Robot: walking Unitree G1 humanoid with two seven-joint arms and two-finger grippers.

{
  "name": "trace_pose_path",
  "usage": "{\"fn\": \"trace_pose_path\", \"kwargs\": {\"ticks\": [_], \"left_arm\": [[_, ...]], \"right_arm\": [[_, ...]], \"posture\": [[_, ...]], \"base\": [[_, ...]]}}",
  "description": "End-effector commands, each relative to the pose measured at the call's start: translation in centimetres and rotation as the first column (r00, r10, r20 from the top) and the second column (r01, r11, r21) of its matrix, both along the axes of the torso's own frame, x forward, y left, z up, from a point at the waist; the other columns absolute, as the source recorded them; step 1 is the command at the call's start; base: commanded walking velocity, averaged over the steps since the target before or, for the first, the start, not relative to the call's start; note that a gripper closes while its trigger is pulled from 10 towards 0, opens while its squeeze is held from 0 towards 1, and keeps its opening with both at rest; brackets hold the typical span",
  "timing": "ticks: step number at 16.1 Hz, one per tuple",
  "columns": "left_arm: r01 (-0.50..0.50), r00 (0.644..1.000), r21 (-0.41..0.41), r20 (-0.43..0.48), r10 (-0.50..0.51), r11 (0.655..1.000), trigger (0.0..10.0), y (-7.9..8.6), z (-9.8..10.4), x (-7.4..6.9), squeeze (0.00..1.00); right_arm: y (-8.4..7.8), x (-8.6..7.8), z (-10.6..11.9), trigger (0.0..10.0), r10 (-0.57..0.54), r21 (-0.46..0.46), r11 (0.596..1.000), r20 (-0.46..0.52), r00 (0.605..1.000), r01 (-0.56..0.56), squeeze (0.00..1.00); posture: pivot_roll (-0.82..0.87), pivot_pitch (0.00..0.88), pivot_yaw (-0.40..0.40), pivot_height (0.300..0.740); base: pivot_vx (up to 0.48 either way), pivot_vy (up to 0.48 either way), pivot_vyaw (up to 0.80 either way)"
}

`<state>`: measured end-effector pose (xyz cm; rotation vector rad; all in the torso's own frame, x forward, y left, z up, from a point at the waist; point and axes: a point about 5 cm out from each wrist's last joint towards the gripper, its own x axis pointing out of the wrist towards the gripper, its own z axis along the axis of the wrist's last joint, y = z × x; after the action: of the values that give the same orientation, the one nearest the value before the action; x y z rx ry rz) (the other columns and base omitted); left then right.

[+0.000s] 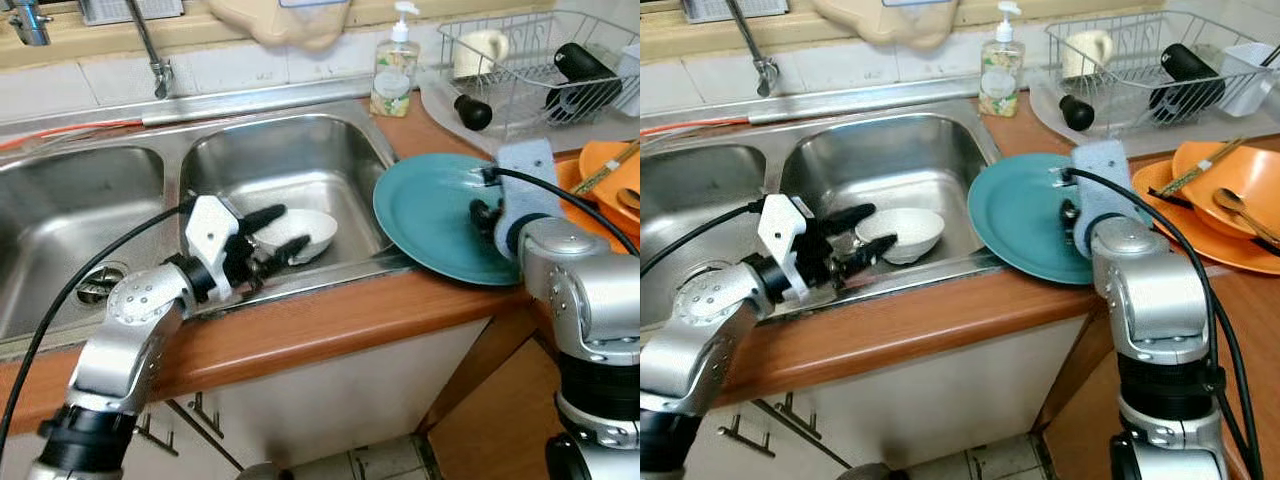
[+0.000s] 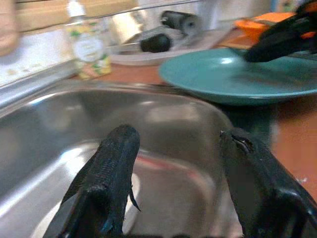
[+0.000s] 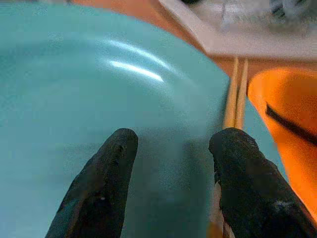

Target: Kitchen organization

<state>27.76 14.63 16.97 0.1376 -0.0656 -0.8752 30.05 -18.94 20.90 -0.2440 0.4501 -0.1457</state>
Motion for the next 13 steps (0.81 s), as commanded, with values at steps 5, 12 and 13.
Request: {"fn": "trace_pose_path", "kwargs": {"ticks": [5,12,13], "left_arm": [[0.071,0.997,-0.003,-0.032,-0.071,0.997,10.0,-0.5,0.5,-0.9,0.0],[0.095,0.994,-0.005,-0.049,-0.095,0.995,10.0,-0.6,0.7,-1.1,0.0],[0.105,0.993,-0.004,-0.055,-0.105,0.995,10.0,-0.7,0.7,-1.1,0.0]], "right_arm": [[-0.8,0.4,0.6,10.0,-0.093,0.026,0.995,0.006,0.996,0.093,0.0],[-1.2,0.3,1.7,10.0,-0.131,0.043,0.991,0.057,0.99,0.129,0.0],[-1.4,0.3,1.6,10.0,-0.142,0.039,0.989,0.054,0.988,0.14,0.0]], "posture": [[-0.06,0.0,0.065,0.74],[-0.06,0.0,0.07,0.74],[-0.06,0.0,0.072,0.74]], "base": [[0.0,0.0,0.0],[0.0,0.0,0.0],[0.0,0.0,0.0]]}}
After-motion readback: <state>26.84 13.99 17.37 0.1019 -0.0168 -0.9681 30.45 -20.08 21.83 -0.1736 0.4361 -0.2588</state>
